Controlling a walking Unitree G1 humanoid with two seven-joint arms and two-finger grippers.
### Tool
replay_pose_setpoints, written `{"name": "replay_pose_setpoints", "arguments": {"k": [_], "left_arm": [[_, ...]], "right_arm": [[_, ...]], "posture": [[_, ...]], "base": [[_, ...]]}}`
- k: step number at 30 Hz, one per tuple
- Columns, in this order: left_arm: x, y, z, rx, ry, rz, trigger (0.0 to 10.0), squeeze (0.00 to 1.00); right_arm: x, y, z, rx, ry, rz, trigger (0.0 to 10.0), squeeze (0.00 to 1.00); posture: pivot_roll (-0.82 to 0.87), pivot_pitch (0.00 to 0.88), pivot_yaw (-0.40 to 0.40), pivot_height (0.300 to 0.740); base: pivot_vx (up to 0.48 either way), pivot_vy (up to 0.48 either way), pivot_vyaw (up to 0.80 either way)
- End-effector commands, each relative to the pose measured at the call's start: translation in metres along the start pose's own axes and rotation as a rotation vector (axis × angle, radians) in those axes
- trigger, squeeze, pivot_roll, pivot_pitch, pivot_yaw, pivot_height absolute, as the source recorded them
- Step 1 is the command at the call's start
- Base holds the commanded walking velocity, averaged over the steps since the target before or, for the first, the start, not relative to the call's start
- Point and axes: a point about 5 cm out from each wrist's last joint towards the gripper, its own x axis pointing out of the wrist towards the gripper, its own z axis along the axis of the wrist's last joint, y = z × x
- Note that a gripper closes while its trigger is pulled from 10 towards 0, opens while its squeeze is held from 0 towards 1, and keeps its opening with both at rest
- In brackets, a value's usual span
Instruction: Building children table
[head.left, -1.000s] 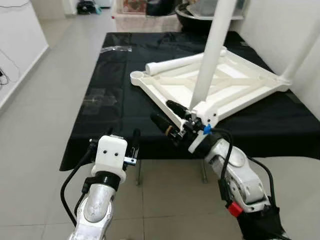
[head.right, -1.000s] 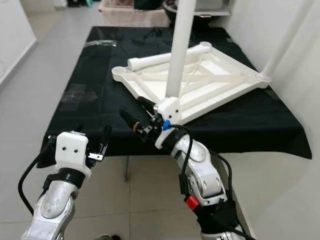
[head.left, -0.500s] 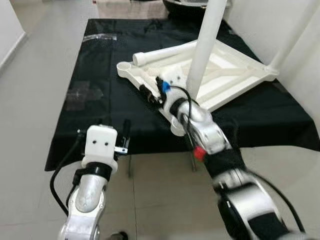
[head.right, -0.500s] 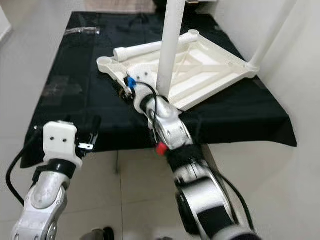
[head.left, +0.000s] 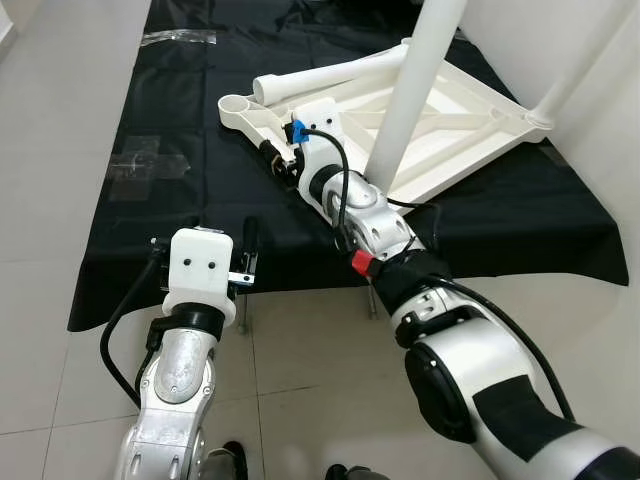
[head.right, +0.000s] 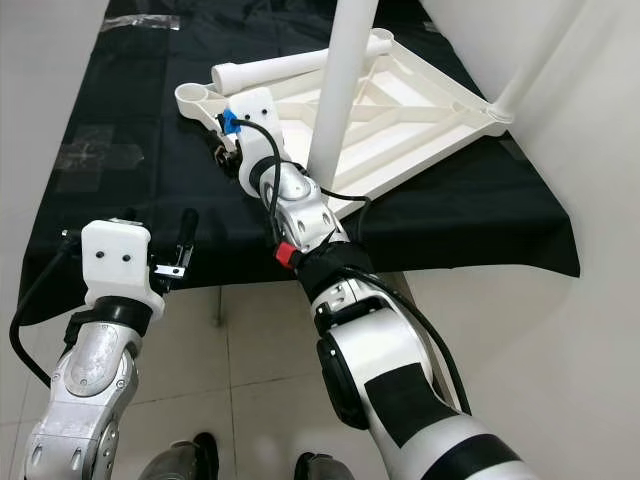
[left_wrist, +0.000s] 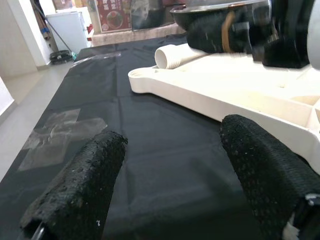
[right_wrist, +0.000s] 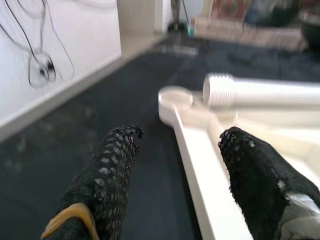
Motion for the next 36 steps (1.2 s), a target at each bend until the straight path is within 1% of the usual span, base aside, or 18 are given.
{"name": "replay_pose_setpoints", "arguments": {"k": [1,5,16,18,24,27,28,30,31,32,33,34,35,36], "left_arm": [[0.000,-0.002,-0.003,0.014,0.015,-0.004,10.0,0.00],[0.002,-0.004,-0.001,0.015,0.005,-0.017,10.0,0.00],[0.008,-0.005,0.000,0.026,-0.012,-0.012,10.0,0.00],[0.009,-0.004,0.000,0.001,-0.006,0.007,10.0,0.00],[0.010,-0.005,0.000,0.001,-0.006,0.010,10.0,0.00],[0.011,-0.006,-0.001,-0.006,-0.002,0.004,10.0,0.00],[0.011,-0.007,-0.001,-0.008,-0.002,0.002,10.0,0.00],[0.011,-0.007,-0.001,-0.008,-0.002,0.002,10.0,0.00],[0.011,-0.007,-0.001,-0.008,-0.002,0.002,10.0,0.00],[0.011,-0.007,-0.002,-0.006,-0.001,0.003,10.0,0.00],[0.011,-0.007,-0.003,-0.006,0.000,0.004,10.0,0.00],[0.011,-0.007,-0.003,-0.006,0.000,0.004,10.0,0.00],[0.011,-0.007,-0.003,-0.006,0.000,0.004,10.0,0.00],[0.011,-0.007,-0.003,-0.006,0.000,0.004,10.0,0.00]], "right_arm": [[0.000,-0.001,0.001,0.019,-0.021,0.000,10.0,0.00],[-0.001,-0.002,0.002,0.001,-0.038,0.002,10.0,0.00],[0.000,-0.003,0.001,-0.017,-0.050,0.011,10.0,0.00],[0.000,-0.003,0.001,-0.020,-0.052,0.014,10.0,0.00],[0.001,-0.002,0.003,-0.028,-0.053,0.015,10.0,0.00],[0.001,-0.004,0.002,-0.055,-0.040,-0.004,10.0,0.00],[0.001,-0.005,0.002,-0.067,-0.034,-0.015,10.0,0.00],[0.000,-0.014,-0.002,-0.105,0.004,-0.106,10.0,0.00],[0.000,-0.014,-0.002,-0.105,0.004,-0.106,10.0,0.00],[-0.002,-0.021,-0.005,-0.127,0.022,-0.167,10.0,0.00],[-0.004,-0.027,-0.008,-0.121,0.034,-0.225,10.0,0.00],[-0.005,-0.030,-0.009,-0.112,0.039,-0.257,10.0,0.00],[-0.005,-0.030,-0.009,-0.112,0.039,-0.257,10.0,0.00],[-0.007,-0.035,-0.012,-0.101,0.047,-0.295,10.0,0.00]], "posture": [[0.04,0.242,-0.134,0.740],[0.04,0.237,-0.130,0.740],[0.04,0.215,-0.116,0.740],[0.04,0.215,-0.115,0.740],[0.04,0.212,-0.115,0.740],[0.04,0.213,-0.115,0.740],[0.04,0.213,-0.115,0.740],[0.04,0.210,-0.116,0.740],[0.04,0.210,-0.116,0.740],[0.04,0.212,-0.117,0.740],[0.04,0.210,-0.114,0.740],[0.04,0.210,-0.114,0.740],[0.04,0.210,-0.114,0.740],[0.04,0.206,-0.115,0.740]], "base": [[0.296,0.000,0.00],[0.332,0.000,0.00],[0.342,0.000,0.00],[0.000,0.000,0.00],[0.000,0.000,0.00],[0.000,0.000,0.00],[0.000,0.000,0.00],[0.000,0.000,0.00],[0.000,0.000,0.00],[0.000,0.000,0.00],[0.000,0.000,0.00],[0.000,0.000,0.00],[0.000,0.000,0.00],[0.000,0.000,0.00]]}}
